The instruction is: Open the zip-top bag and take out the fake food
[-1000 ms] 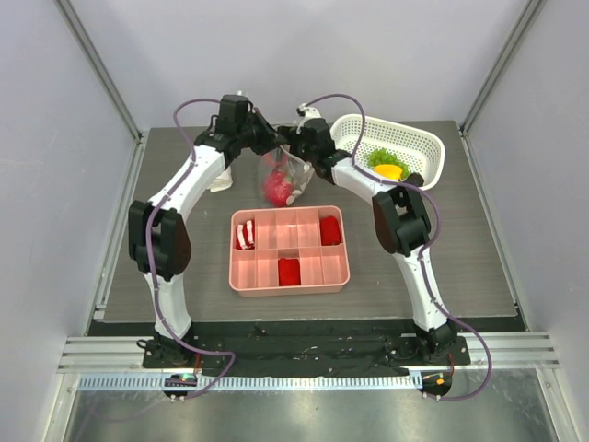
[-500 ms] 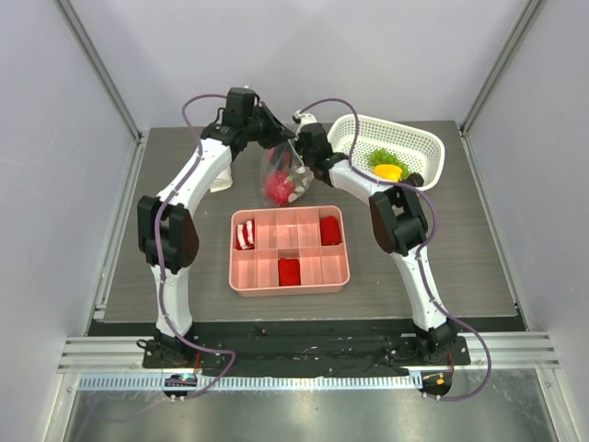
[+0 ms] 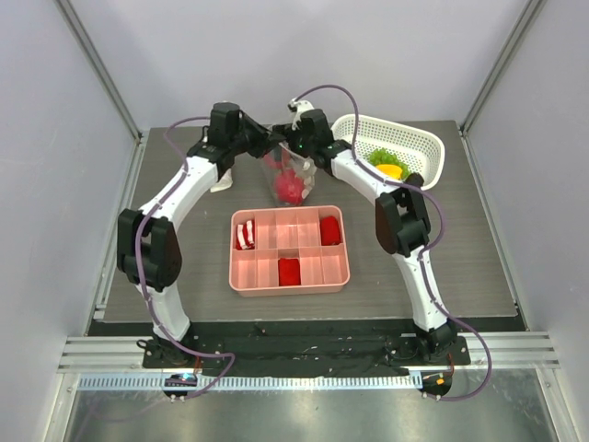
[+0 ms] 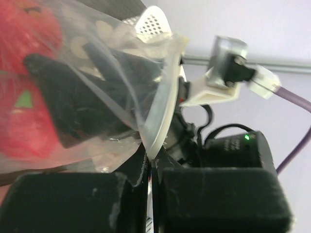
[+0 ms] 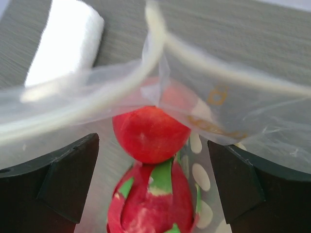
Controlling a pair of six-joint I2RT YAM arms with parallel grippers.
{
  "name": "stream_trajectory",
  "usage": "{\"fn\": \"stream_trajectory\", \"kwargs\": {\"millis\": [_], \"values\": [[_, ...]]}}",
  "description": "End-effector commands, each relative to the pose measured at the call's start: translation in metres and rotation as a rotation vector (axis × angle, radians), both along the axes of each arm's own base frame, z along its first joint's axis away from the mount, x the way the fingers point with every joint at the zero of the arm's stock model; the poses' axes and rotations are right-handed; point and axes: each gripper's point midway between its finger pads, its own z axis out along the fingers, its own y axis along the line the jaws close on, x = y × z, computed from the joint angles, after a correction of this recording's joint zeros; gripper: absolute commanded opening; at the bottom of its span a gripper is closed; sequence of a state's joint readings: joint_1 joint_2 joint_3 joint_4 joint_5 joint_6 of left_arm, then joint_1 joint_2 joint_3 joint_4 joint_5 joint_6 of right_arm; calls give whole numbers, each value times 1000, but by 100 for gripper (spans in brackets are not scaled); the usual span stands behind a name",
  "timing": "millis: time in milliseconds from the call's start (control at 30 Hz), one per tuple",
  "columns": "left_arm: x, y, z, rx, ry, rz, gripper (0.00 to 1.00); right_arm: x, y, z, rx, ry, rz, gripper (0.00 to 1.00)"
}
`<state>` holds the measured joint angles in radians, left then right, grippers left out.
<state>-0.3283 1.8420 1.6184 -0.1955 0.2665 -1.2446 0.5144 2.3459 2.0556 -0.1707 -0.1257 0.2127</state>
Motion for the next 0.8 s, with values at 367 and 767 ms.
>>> {"fn": "stream_trajectory", "kwargs": {"millis": [367,767], "values": [[-6,50,-13,63,-27,41,0,0,59,-44,7,-23,27,100],[-18,72,-30,111,5,73,0,17,54,-18,45,-95,-109,32]]}}
